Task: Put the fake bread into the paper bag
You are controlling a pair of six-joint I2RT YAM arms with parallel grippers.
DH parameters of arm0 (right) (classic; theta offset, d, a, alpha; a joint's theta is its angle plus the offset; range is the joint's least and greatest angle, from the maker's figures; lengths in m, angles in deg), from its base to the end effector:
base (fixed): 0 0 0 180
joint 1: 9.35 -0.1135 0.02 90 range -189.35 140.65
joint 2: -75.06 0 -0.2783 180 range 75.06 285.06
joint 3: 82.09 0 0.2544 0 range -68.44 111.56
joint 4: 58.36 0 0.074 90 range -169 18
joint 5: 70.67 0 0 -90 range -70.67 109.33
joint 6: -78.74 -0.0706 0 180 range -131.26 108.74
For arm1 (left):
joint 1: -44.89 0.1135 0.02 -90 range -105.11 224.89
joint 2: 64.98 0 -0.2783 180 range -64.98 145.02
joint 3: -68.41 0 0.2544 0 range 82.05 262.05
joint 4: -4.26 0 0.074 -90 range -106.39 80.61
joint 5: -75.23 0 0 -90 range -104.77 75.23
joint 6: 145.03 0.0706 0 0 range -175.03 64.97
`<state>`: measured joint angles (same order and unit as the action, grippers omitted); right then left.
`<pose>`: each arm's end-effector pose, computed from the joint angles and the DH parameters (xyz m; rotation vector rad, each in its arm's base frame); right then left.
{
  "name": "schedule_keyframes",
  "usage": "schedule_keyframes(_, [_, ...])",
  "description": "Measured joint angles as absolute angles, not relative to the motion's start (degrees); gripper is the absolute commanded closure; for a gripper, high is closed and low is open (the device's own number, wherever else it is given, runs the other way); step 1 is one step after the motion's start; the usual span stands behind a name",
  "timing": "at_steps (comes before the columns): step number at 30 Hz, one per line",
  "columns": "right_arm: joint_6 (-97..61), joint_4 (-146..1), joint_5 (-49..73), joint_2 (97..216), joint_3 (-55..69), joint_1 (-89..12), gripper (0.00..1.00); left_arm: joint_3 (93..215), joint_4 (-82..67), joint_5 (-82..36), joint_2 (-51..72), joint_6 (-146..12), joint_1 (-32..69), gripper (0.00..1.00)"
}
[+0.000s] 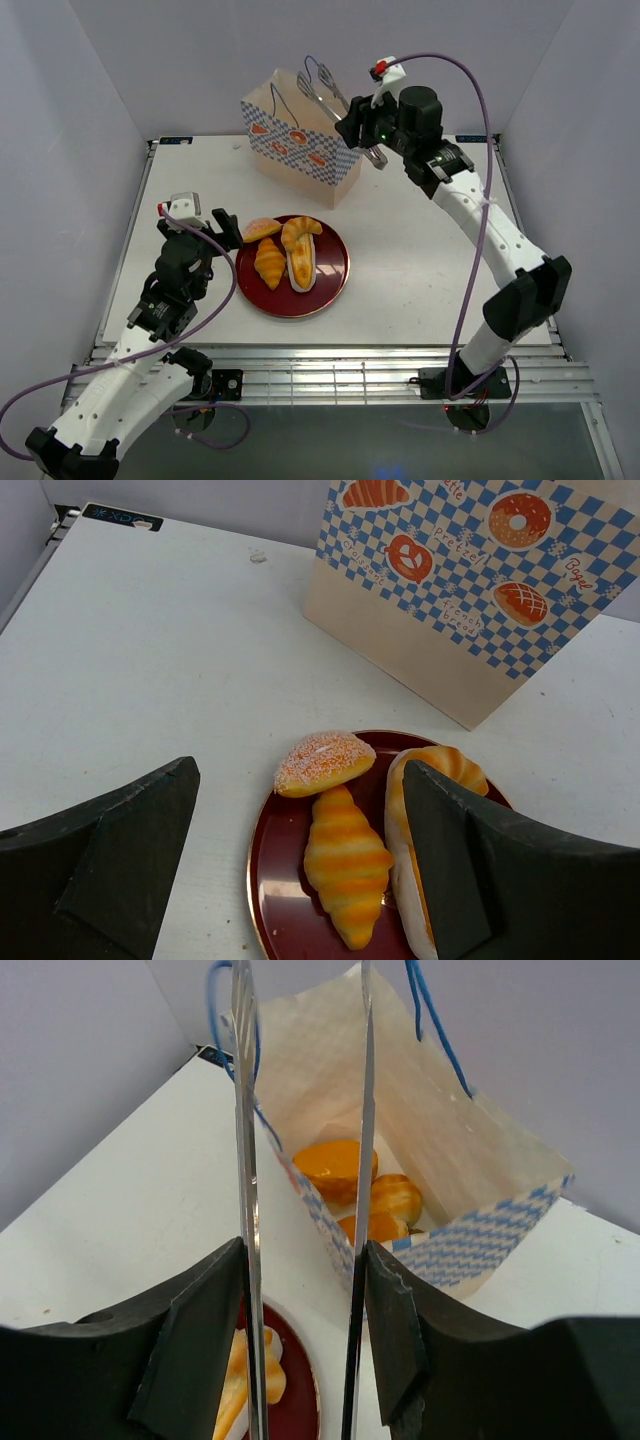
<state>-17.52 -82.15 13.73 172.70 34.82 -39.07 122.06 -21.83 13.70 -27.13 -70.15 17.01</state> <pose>0.3795 0.2246 0.4619 -0.4153 1.6270 0.5568 0.1739 -0.0539 0.3292 -0.1681 1.7217 -0.1183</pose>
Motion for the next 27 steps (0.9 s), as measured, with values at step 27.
schedule_keyframes(27, [-36.58, -81.96, -0.96, 121.34, -31.91, -39.99, 0.45, 122.06, -21.83, 14.73, -26.68, -70.06, 17.01, 0.07])
